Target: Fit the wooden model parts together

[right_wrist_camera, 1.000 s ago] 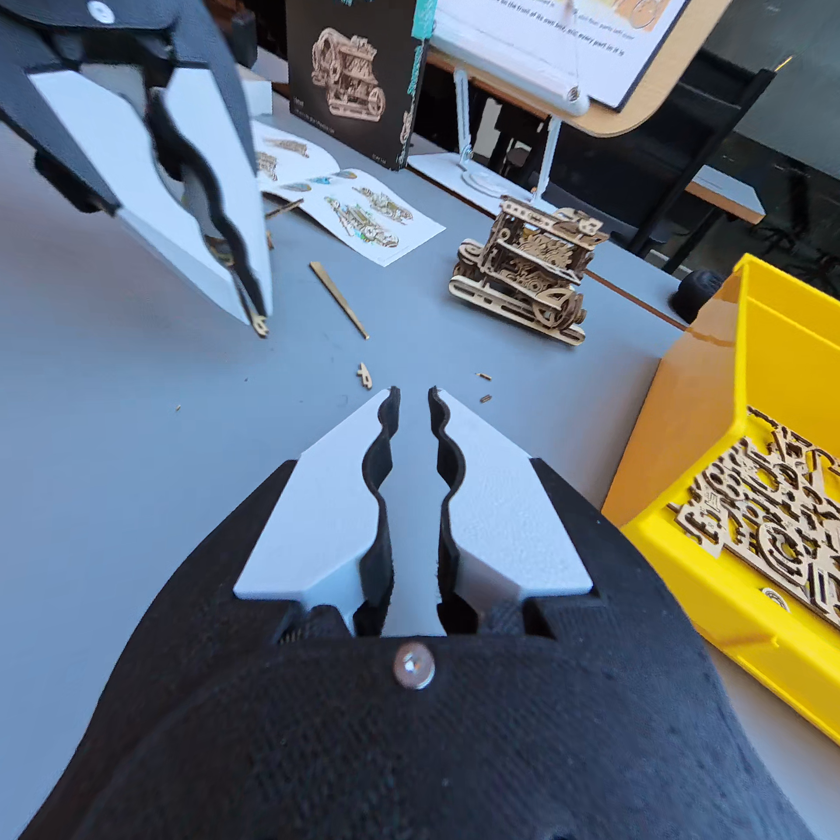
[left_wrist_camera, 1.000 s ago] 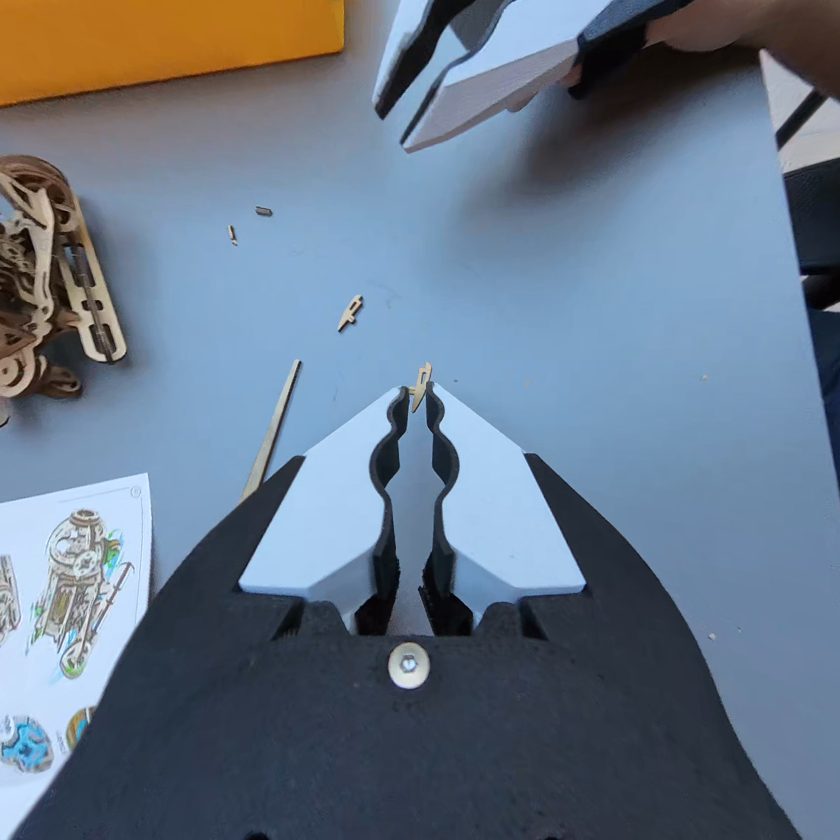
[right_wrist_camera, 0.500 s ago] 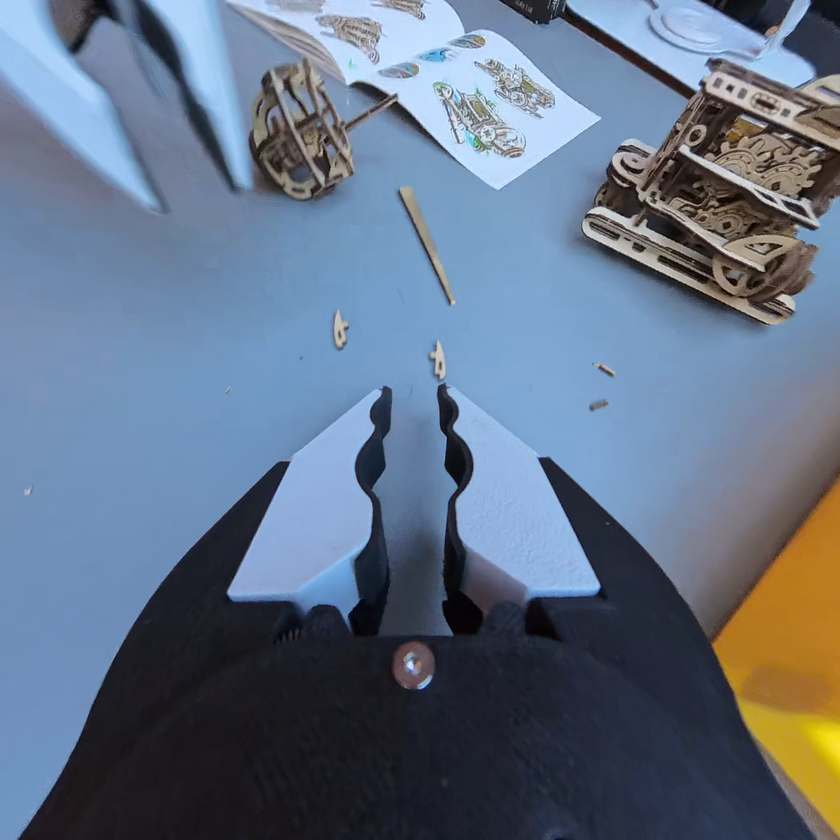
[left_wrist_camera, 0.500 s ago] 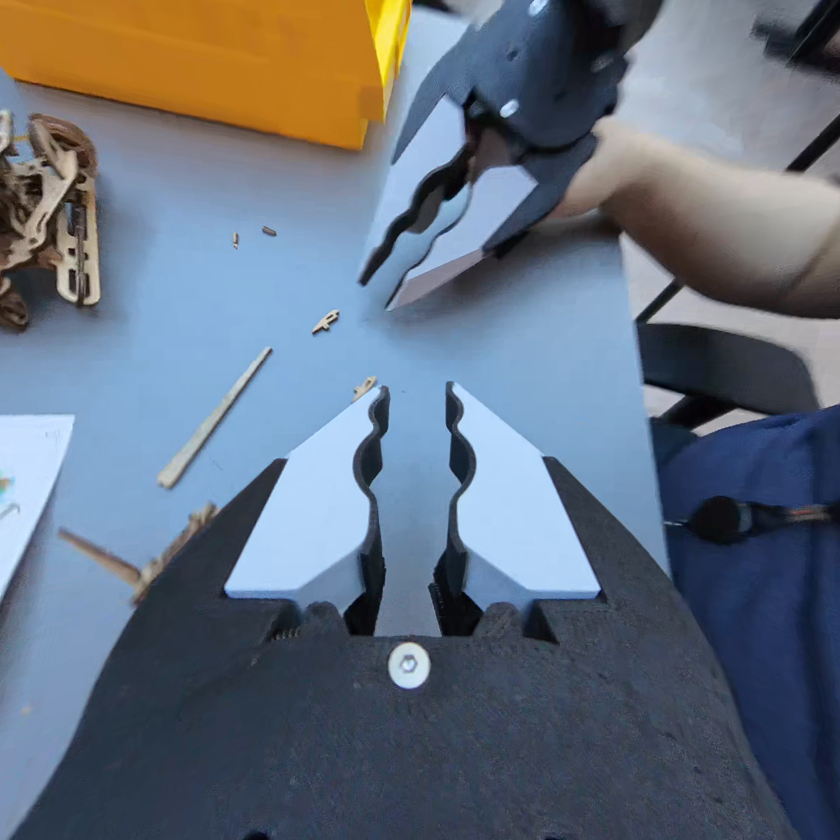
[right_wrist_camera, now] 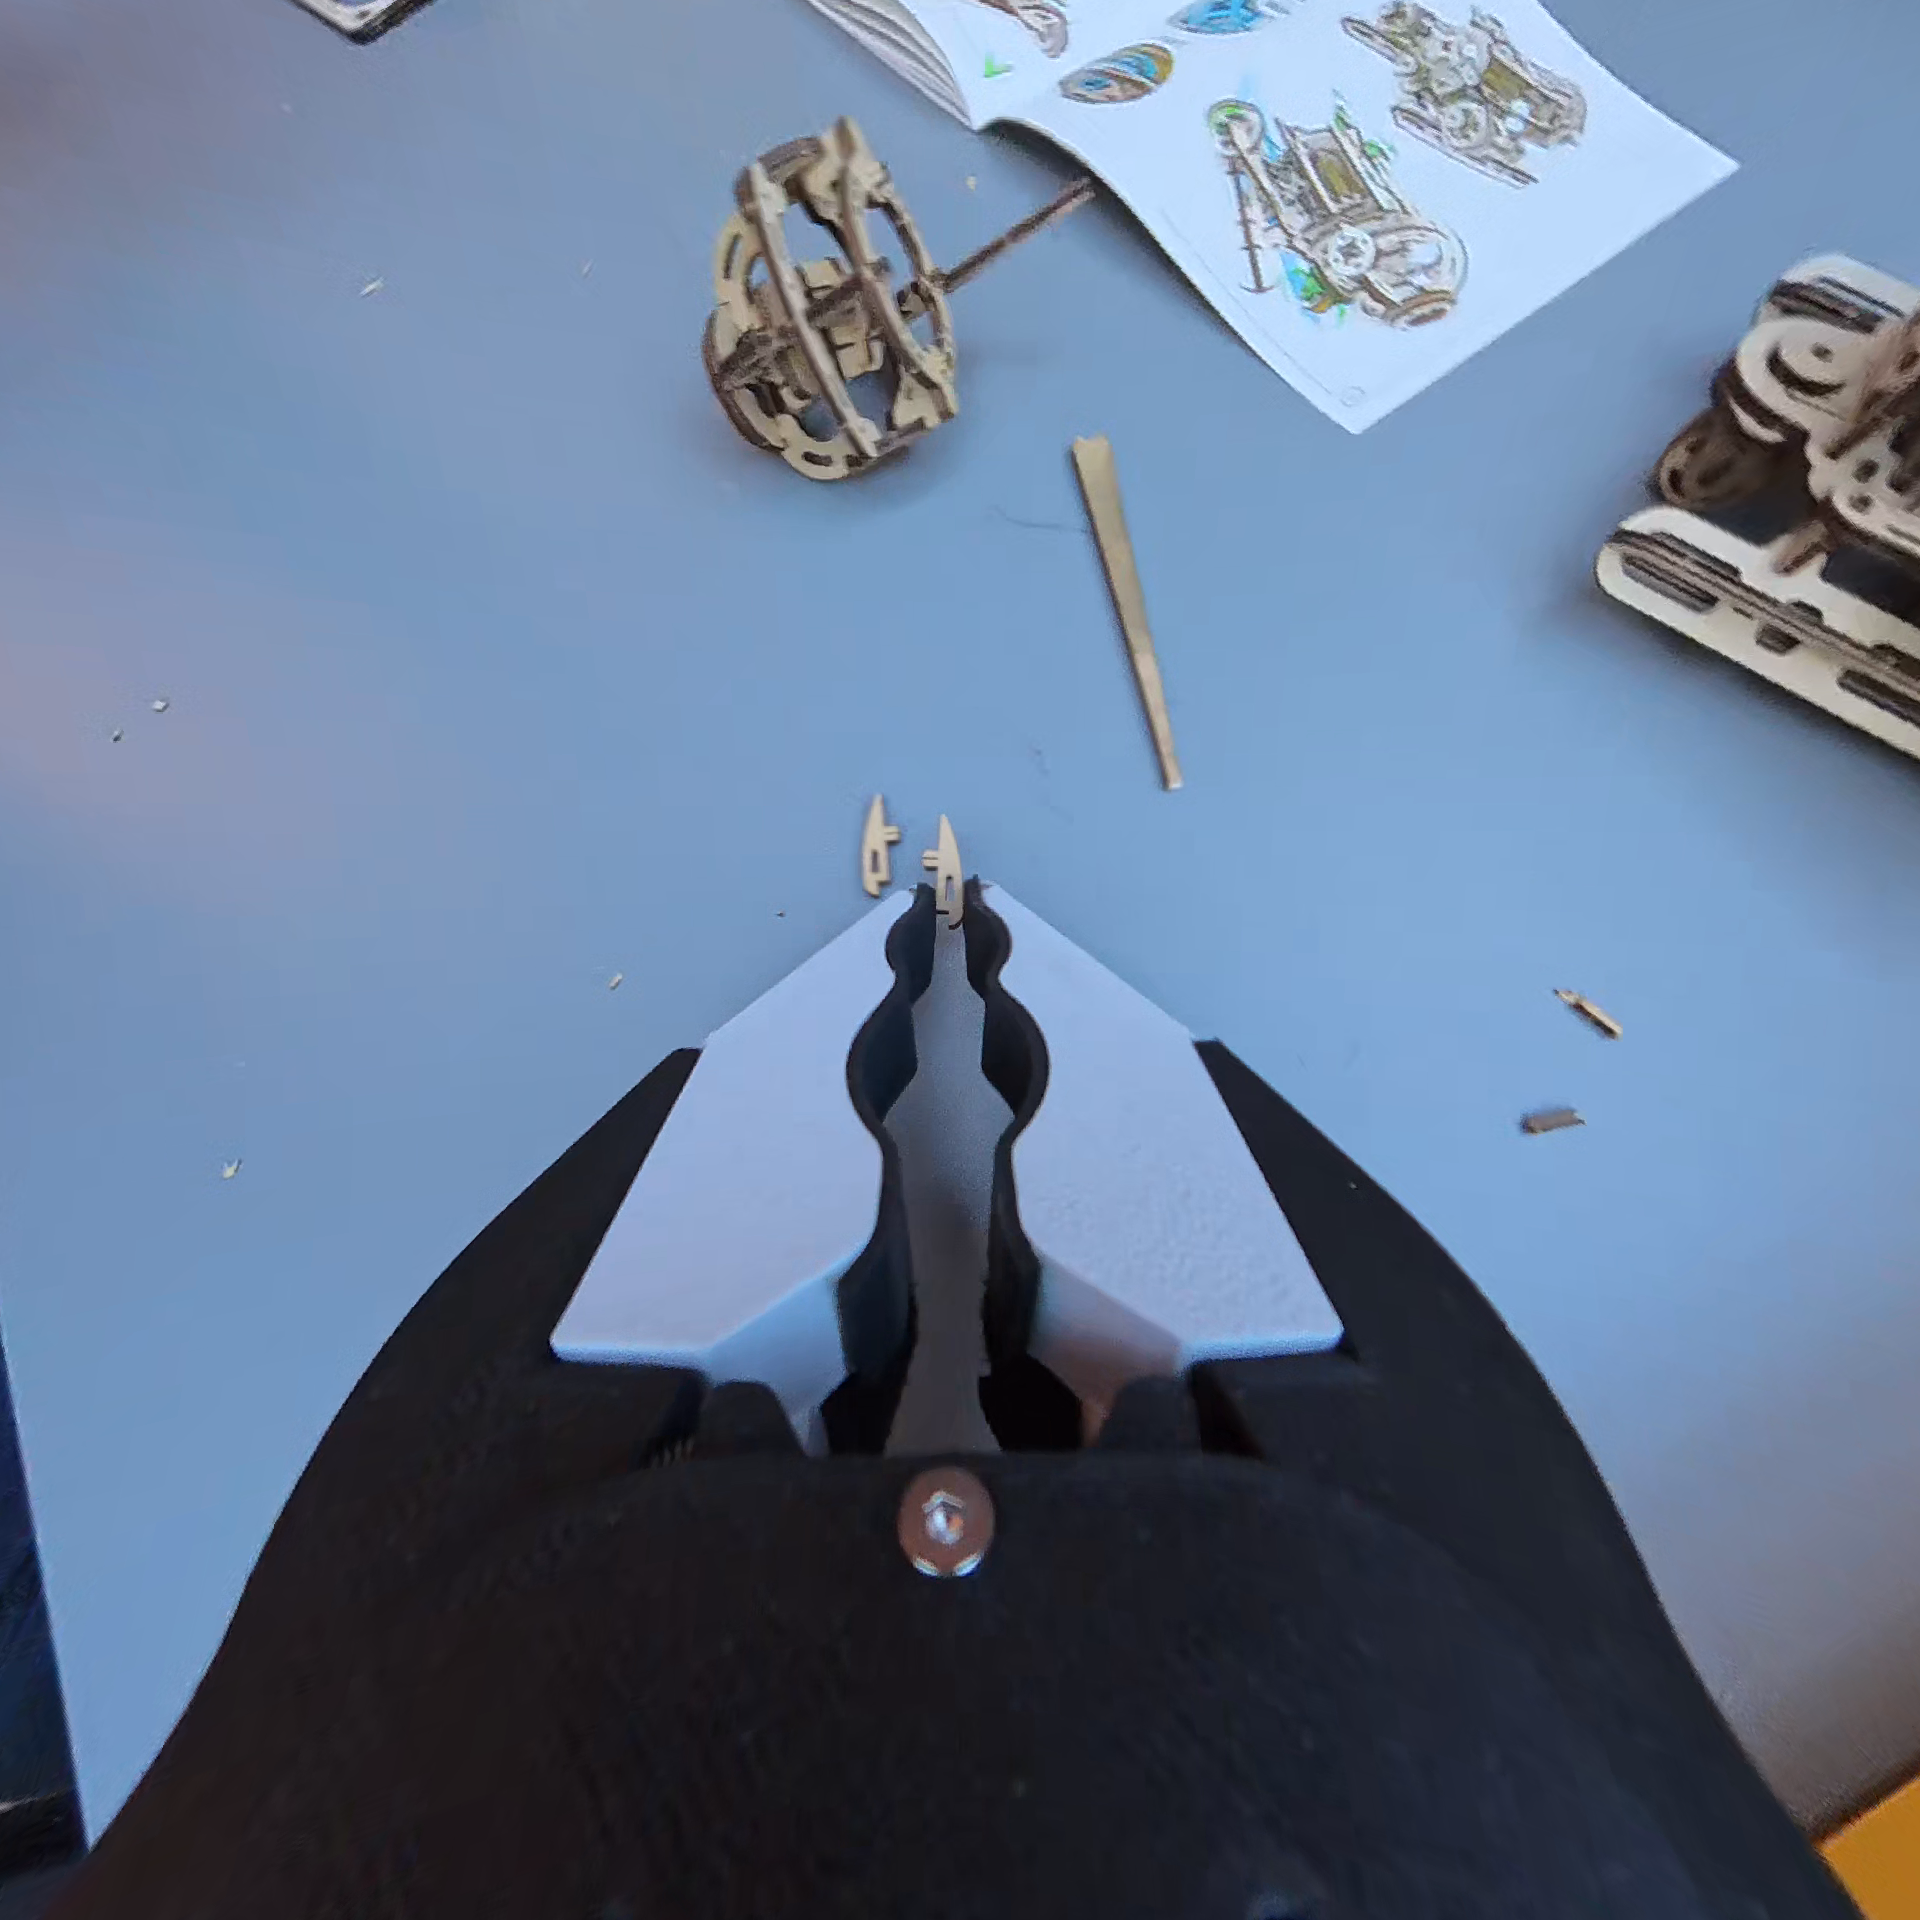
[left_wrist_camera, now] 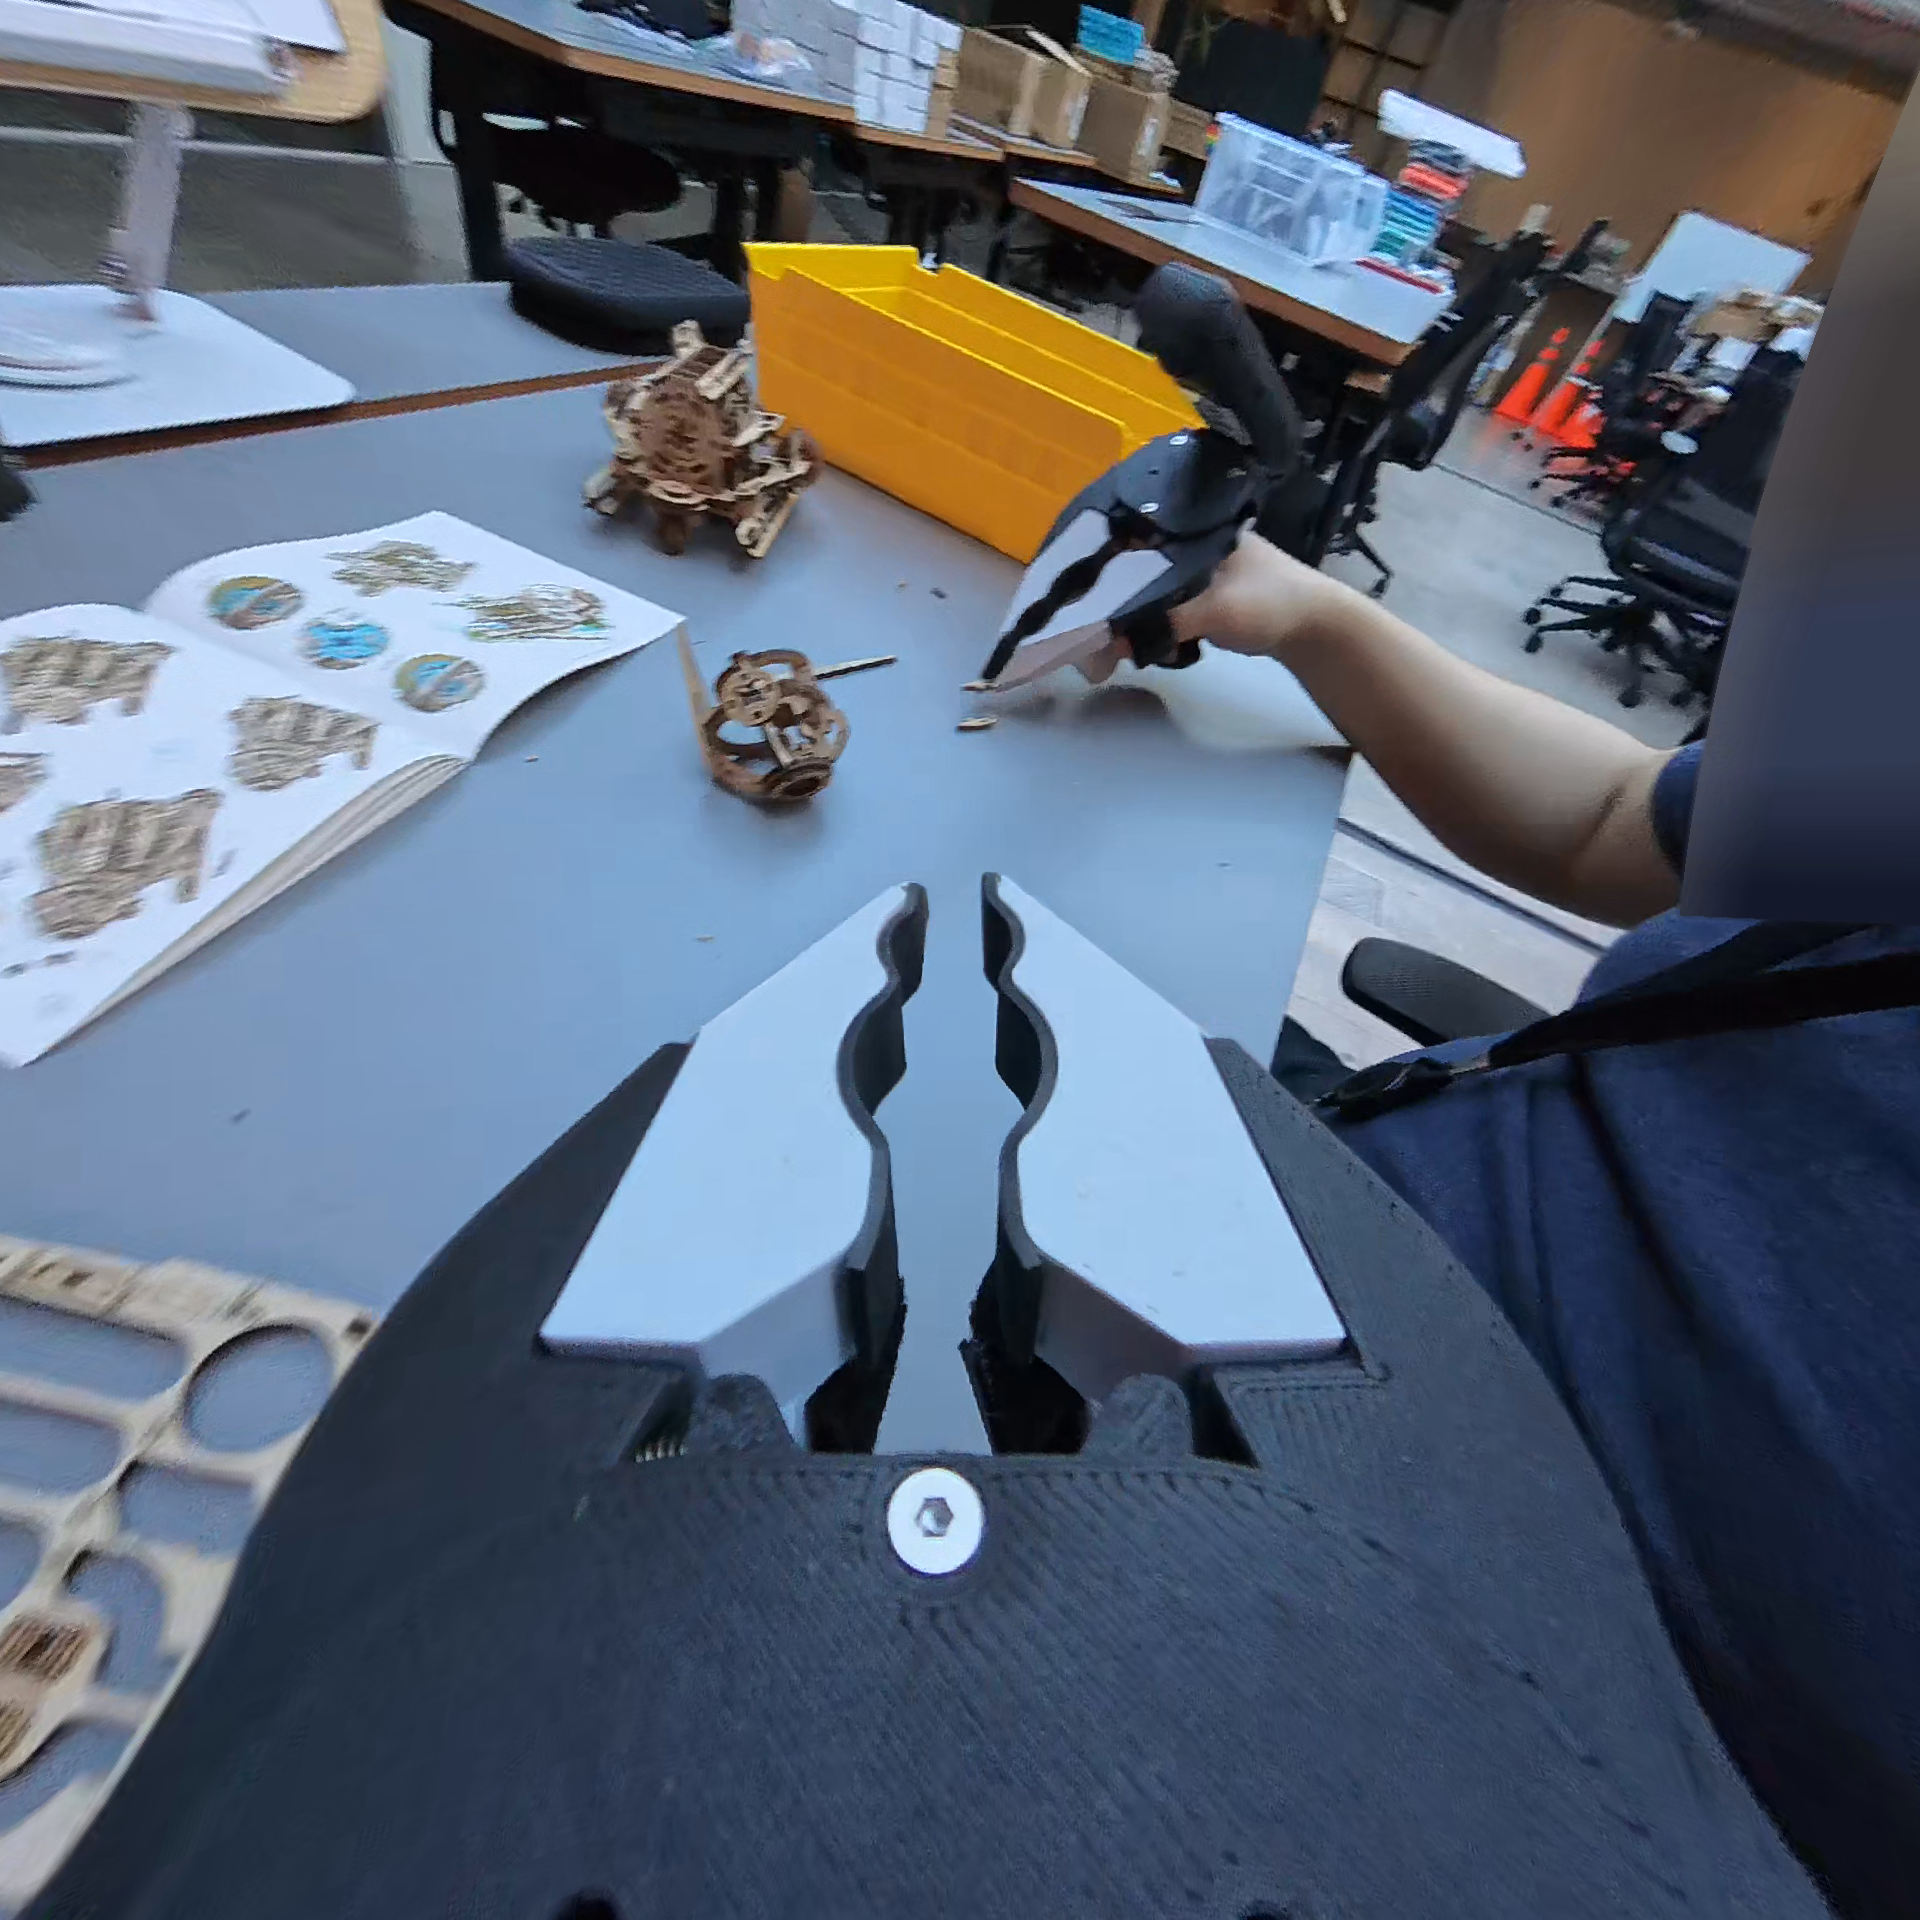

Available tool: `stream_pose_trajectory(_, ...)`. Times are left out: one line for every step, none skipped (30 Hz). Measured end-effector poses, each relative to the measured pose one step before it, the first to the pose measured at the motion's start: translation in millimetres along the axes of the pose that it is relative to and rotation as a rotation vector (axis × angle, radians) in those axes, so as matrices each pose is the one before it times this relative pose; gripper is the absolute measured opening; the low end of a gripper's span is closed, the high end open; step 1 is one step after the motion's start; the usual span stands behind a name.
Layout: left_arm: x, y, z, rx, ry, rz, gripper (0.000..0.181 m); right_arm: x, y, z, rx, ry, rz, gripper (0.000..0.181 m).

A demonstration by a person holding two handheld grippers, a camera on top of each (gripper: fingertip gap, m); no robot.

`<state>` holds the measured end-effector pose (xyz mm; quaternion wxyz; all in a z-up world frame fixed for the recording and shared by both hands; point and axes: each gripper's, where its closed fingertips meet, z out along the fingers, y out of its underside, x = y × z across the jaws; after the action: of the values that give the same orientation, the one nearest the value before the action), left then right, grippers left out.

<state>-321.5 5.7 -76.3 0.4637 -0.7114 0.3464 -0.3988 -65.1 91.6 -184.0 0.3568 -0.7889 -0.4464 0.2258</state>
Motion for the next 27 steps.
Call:
stream_pose_trajectory(-6.12, 1.06, -8.23, 0.0034, -0.0287, 0.0028, 0.009, -2.25, 1.21, 1.49, -0.0174, 0.0030, -0.0162, 0.003)
stream_pose_trajectory(-5.03, 0.44, -6.90, 0.0092, -0.0163, -0.0034, 0.009, 1.03, 4.41, 2.25, -0.0314, 0.0108, -0.0141, 0.003)
stream_pose_trajectory(-4.38, 0.00, -5.81, 0.0132, -0.0105, -0.0104, 0.009, 1.40, 5.87, 2.27, -0.0355, 0.0057, -0.0101, 0.006)
stream_pose_trajectory(-4.50, -0.14, -5.12, 0.0145, -0.0118, -0.0125, 0.009, -0.90, -4.54, -0.78, 0.0284, -0.0091, 0.0022, 0.004)
stream_pose_trajectory(-3.96, 0.15, -4.84, 0.0143, -0.0101, -0.0098, 0.009, -1.33, -1.74, -1.48, 0.0087, -0.0089, 0.0039, 0.009)
stream_pose_trajectory(-3.10, 0.81, -4.63, 0.0104, -0.0076, -0.0069, 0.009, 0.51, -1.98, -2.09, 0.0121, 0.0092, 0.0016, 0.017)
stream_pose_trajectory(-3.81, 2.07, -5.43, 0.0017, -0.0148, -0.0018, 0.009, 0.37, -2.49, -2.47, 0.0206, 0.0159, -0.0042, 0.020)
stream_pose_trajectory(-5.76, 2.23, -7.37, -0.0051, -0.0307, 0.0085, 0.010, -0.54, -2.08, -2.27, 0.0246, 0.0159, -0.0058, 0.021)
stream_pose_trajectory(-8.08, 1.49, -10.63, -0.0065, -0.0476, 0.0180, 0.011, -0.33, -1.22, -2.21, 0.0246, 0.0242, -0.0092, 0.021)
stream_pose_trajectory(-11.29, -0.02, -14.33, -0.0033, -0.0671, 0.0217, 0.012, -0.16, -1.78, -1.99, 0.0352, 0.0332, -0.0206, 0.021)
stream_pose_trajectory(-13.92, -1.55, -17.36, 0.0049, -0.0786, 0.0197, 0.013, -1.29, -2.46, -1.86, 0.0468, 0.0325, -0.0292, 0.021)
stream_pose_trajectory(-15.91, -1.88, -18.95, 0.0092, -0.0814, 0.0125, 0.014, -1.66, -2.66, -2.02, 0.0484, 0.0356, -0.0341, 0.021)
stream_pose_trajectory(-17.50, -0.64, -18.95, 0.0049, -0.0827, 0.0051, 0.015, 2.42, -4.02, -3.95, 0.0315, 0.0656, -0.0532, 0.021)
stream_pose_trajectory(-18.33, 1.58, -17.48, -0.0038, -0.0812, 0.0004, 0.017, 4.94, -6.69, -4.43, 0.0443, 0.0833, -0.0551, 0.024)
stream_pose_trajectory(-17.92, 3.48, -15.11, -0.0098, -0.0762, -0.0024, 0.020, 0.61, -7.54, -2.91, 0.0493, 0.0467, -0.0415, 0.025)
stream_pose_trajectory(-16.59, 5.16, -11.96, -0.0130, -0.0664, -0.0034, 0.023, -2.03, -4.08, -1.06, 0.0245, 0.0192, -0.0331, 0.025)
stream_pose_trajectory(-13.97, 6.66, -8.90, -0.0179, -0.0512, -0.0045, 0.026, 0.40, 0.62, 0.92, -0.0098, 0.0255, -0.0253, 0.027)
stream_pose_trajectory(-11.30, 6.97, -5.97, -0.0195, -0.0355, -0.0086, 0.027, 2.90, 3.43, 2.26, -0.0286, 0.0332, -0.0127, 0.031)
stream_pose_trajectory(-8.36, 5.99, -3.42, -0.0138, -0.0196, -0.0119, 0.027, 2.13, 3.42, 2.42, -0.0287, 0.0251, -0.0087, 0.033)
stream_pose_trajectory(-5.87, 4.22, -1.62, -0.0049, -0.0062, -0.0121, 0.027, 0.95, 2.65, 2.08, -0.0226, 0.0156, -0.0083, 0.032)
stream_pose_trajectory(-4.71, 2.93, -0.29, 0.0034, 0.0005, -0.0147, 0.027, 0.36, 2.03, 1.49, -0.0175, 0.0119, -0.0100, 0.033)
stream_pose_trajectory(-4.16, 2.35, 0.60, 0.0053, 0.0048, -0.0210, 0.026, -0.47, 1.15, 0.96, -0.0111, 0.0086, -0.0153, 0.032)
stream_pose_trajectory(-3.63, 2.44, 0.72, 0.0026, 0.0071, -0.0264, 0.026, -0.78, 0.14, 0.30, -0.0039, 0.0089, -0.0174, 0.032)
stream_pose_trajectory(-2.60, 3.11, 0.75, -0.0036, 0.0104, -0.0260, 0.025, -0.30, -0.31, -0.36, -0.0003, 0.0115, -0.0143, 0.032)
stream_pose_trajectory(-1.24, 4.48, 0.87, -0.0124, 0.0130, -0.0208, 0.024, -0.51, -0.33, -0.36, 0.0009, 0.0069, -0.0120, 0.032)
stream_pose_trajectory(-0.94, 5.61, 1.19, -0.0175, 0.0105, -0.0151, 0.023, -0.03, -0.34, -0.32, 0.0018, 0.0072, -0.0082, 0.032)
stream_pose_trajectory(-2.14, 6.61, 1.49, -0.0202, -0.0009, -0.0107, 0.023, 0.89, -0.10, -0.14, 0.0011, 0.0085, -0.0015, 0.032)
